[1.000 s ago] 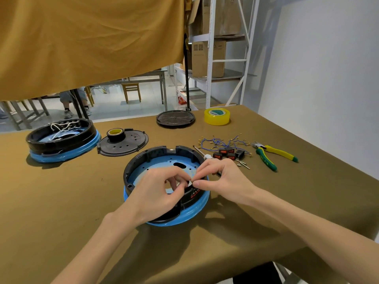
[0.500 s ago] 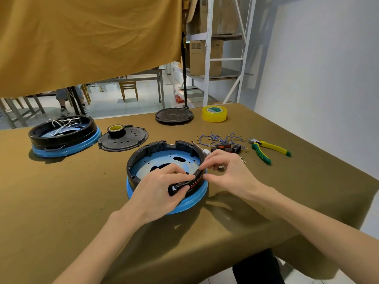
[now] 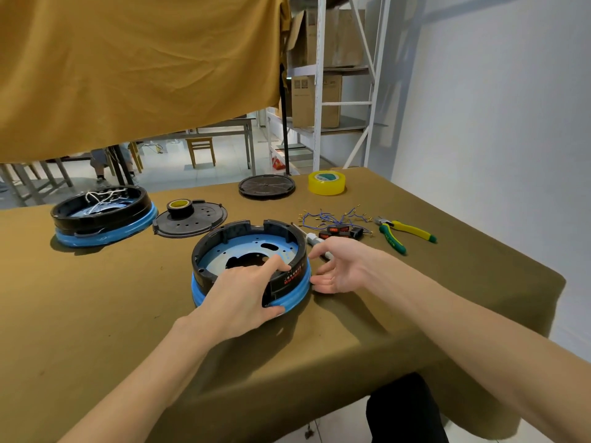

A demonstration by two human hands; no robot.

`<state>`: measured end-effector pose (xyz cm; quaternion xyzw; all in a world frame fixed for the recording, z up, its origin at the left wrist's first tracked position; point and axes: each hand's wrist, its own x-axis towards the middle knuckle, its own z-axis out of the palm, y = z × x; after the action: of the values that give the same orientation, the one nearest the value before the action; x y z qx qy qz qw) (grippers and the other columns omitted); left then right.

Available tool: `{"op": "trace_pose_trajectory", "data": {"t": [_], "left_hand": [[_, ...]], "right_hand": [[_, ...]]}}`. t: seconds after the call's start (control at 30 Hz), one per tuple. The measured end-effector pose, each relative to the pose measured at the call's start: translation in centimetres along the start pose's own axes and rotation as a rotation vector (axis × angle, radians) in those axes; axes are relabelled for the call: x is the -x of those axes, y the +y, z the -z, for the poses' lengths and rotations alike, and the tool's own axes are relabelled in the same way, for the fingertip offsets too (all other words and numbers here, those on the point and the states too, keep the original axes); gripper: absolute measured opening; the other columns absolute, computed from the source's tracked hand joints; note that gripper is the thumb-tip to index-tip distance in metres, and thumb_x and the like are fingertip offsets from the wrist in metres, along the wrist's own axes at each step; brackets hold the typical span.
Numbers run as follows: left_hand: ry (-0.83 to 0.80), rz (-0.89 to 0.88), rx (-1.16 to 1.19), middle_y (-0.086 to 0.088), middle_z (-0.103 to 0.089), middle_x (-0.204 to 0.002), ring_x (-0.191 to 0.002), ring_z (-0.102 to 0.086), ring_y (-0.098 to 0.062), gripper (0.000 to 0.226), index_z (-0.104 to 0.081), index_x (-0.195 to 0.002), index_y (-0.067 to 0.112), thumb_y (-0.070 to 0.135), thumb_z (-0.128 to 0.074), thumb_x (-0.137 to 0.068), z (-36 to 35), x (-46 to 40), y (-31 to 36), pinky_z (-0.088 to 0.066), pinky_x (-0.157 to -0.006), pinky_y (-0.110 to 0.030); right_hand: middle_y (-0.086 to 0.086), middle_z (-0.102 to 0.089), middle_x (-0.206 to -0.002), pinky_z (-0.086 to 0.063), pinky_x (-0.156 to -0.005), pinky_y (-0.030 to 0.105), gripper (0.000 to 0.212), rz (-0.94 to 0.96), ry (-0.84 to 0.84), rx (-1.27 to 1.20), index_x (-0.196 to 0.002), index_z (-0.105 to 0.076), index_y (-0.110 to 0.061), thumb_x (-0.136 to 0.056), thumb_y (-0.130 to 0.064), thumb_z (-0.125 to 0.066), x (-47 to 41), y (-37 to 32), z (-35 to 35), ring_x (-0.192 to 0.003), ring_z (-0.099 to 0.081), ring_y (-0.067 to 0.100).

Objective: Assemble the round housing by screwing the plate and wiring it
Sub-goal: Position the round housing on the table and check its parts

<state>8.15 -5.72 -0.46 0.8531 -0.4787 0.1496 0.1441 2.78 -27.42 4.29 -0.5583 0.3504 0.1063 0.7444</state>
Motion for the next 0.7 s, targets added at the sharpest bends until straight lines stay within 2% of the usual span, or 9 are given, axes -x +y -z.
{"op": "trace_pose_trajectory", "data": {"t": [0.07, 0.17, 0.27, 0.37, 0.5, 0.6, 0.7], "left_hand": [[0.015, -0.013, -0.027, 0.014, -0.072, -0.113, -0.096, -0.067, -0.010, 0.072, -0.037, -0.129, 0.041, 0.060, -0.081, -0.074, -0.2, 0.1, -0.1, -0.037, -0.073, -0.017], [-0.003, -0.008, -0.045, 0.013, -0.070, -0.116, -0.102, -0.066, -0.012, 0.079, -0.036, -0.131, 0.040, 0.059, -0.084, -0.071, -0.5, 0.1, -0.1, -0.044, -0.088, -0.027], [-0.026, 0.061, -0.027, 0.012, -0.071, -0.119, -0.099, -0.068, -0.012, 0.077, -0.034, -0.132, 0.042, 0.057, -0.083, -0.075, -0.3, -0.2, -0.3, -0.049, -0.079, -0.026], [-0.017, 0.090, -0.032, 0.011, -0.072, -0.118, -0.094, -0.070, -0.012, 0.074, -0.030, -0.129, 0.045, 0.058, -0.081, -0.076, -0.3, -0.4, -0.5, -0.054, -0.073, -0.031], [0.009, 0.103, -0.023, 0.011, -0.072, -0.116, -0.090, -0.069, -0.012, 0.072, -0.032, -0.126, 0.045, 0.057, -0.082, -0.075, -0.3, -0.3, -1.0, -0.055, -0.072, -0.033], [0.021, 0.103, -0.019, 0.010, -0.073, -0.114, -0.089, -0.069, -0.013, 0.073, -0.034, -0.126, 0.044, 0.056, -0.083, -0.074, -0.3, -0.4, -1.3, -0.056, -0.072, -0.033], [0.022, 0.106, -0.005, 0.009, -0.073, -0.114, -0.090, -0.069, -0.014, 0.073, -0.035, -0.127, 0.043, 0.055, -0.084, -0.074, -0.3, -0.5, -1.3, -0.056, -0.074, -0.033]], "right_hand": [[0.024, -0.060, -0.115, -0.054, -0.092, 0.042, 0.068, -0.016, 0.001, 0.078, -0.146, -0.038, 0.010, -0.090, -0.010, -0.069, -0.1, -0.3, -0.3, -0.106, -0.064, 0.029], [0.018, -0.060, -0.111, -0.054, -0.086, 0.041, 0.048, -0.007, 0.022, 0.167, -0.132, -0.054, 0.007, -0.091, -0.012, -0.069, -0.5, -0.2, -0.6, -0.098, -0.062, 0.024], [0.020, -0.058, -0.120, -0.053, -0.095, 0.044, 0.035, 0.020, 0.029, 0.216, -0.123, -0.060, 0.000, -0.091, -0.012, -0.068, -0.9, -0.1, -1.1, -0.109, -0.059, 0.029], [0.025, -0.057, -0.121, -0.053, -0.092, 0.047, 0.046, 0.032, 0.009, 0.256, -0.132, -0.053, 0.001, -0.091, -0.012, -0.067, -1.2, -0.4, -1.8, -0.110, -0.060, 0.035], [0.031, -0.058, -0.121, -0.058, -0.081, 0.046, 0.074, -0.009, 0.001, 0.189, -0.151, -0.030, 0.005, -0.089, -0.012, -0.067, -1.4, -1.1, -1.9, -0.108, -0.062, 0.039], [0.029, -0.059, -0.125, -0.057, -0.073, 0.045, 0.071, -0.029, -0.009, 0.172, -0.149, -0.032, 0.008, -0.092, -0.018, -0.065, -1.8, -1.2, -1.5, -0.105, -0.065, 0.034], [0.024, -0.061, -0.125, -0.056, -0.075, 0.044, 0.060, -0.031, -0.028, 0.208, -0.139, -0.044, 0.011, -0.092, -0.020, -0.066, -2.6, -0.9, -1.3, -0.106, -0.065, 0.031]]}}
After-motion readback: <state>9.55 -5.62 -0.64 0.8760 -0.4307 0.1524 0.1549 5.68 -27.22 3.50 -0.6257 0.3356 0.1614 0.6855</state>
